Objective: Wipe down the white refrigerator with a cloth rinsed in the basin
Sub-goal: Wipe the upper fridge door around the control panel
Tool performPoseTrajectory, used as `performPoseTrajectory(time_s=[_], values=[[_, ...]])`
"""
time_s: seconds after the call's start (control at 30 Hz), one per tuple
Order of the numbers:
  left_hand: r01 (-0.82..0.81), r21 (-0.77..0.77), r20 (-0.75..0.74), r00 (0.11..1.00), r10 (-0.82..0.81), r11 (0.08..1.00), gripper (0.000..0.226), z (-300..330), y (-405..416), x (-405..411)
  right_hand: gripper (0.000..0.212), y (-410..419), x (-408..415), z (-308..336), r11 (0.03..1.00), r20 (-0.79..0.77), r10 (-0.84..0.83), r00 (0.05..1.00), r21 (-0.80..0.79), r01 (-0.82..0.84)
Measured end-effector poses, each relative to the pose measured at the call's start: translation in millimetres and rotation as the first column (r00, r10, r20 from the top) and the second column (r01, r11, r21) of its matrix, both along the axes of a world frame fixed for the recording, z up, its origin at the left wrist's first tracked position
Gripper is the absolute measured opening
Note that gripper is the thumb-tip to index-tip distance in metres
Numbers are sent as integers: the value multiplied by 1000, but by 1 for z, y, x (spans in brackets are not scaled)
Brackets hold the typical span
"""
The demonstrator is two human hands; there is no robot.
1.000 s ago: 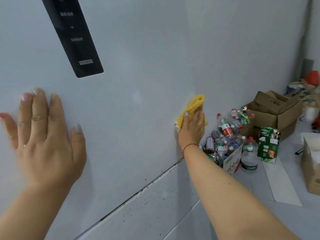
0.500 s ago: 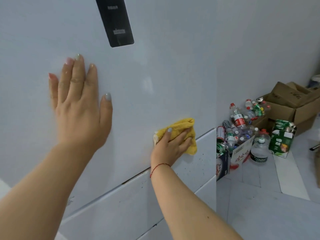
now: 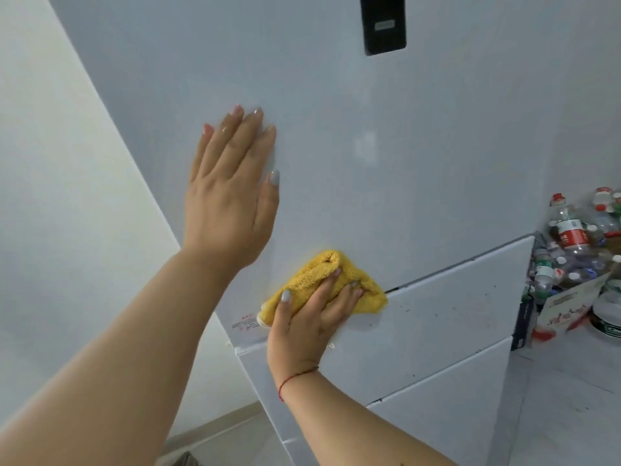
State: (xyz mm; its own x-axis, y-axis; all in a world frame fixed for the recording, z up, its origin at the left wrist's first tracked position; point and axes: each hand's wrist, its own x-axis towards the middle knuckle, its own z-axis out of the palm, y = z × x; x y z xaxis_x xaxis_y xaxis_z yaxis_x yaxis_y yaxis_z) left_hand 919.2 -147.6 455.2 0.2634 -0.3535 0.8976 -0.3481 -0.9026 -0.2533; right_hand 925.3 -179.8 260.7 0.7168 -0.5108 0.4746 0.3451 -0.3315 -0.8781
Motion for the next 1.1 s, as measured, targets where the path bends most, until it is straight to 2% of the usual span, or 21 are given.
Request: performPoseTrajectory(time_s=[0.1, 0.23, 0.37, 0.5, 0.6, 0.7, 0.87, 0.93, 1.1], values=[[72, 11, -79, 994, -71, 997, 44, -8, 29, -13, 72, 12, -7, -9, 981, 55, -16, 998, -191, 27], [116, 0, -158, 981, -115, 993, 54, -5, 44, -24, 70, 27, -11, -15, 902, 196, 18, 981, -426, 69], [118, 14, -190, 975, -113, 993, 53, -3, 47, -24, 68, 30, -8, -20, 749, 372, 153, 915, -648, 139], [119, -4, -164, 979, -118, 993, 47, -6, 44, -22, 64, 17, 0, -22, 594, 479, 367, 798, -780, 195], [98, 2, -129, 987, -97, 995, 46, -7, 44, -22, 58, 0, 6, -22, 475, 456, 543, 705, -859, 190], [87, 19, -89, 992, -85, 996, 44, -9, 42, -20, 49, -25, 16, -20, 313, 367, 693, 620, -928, 200], [54, 23, 10, 998, -55, 998, 39, -13, 36, -14, 42, -62, 36, -12, 96, 229, 785, 576, -963, 252], [39, 2, 44, 998, -39, 999, 39, -16, 32, -12, 41, -80, 44, -10, 44, 201, 790, 579, -961, 274], [8, -41, 133, 991, -3, 999, 37, -22, 21, -4, 38, -141, 67, -5, -11, 171, 776, 608, -959, 284]])
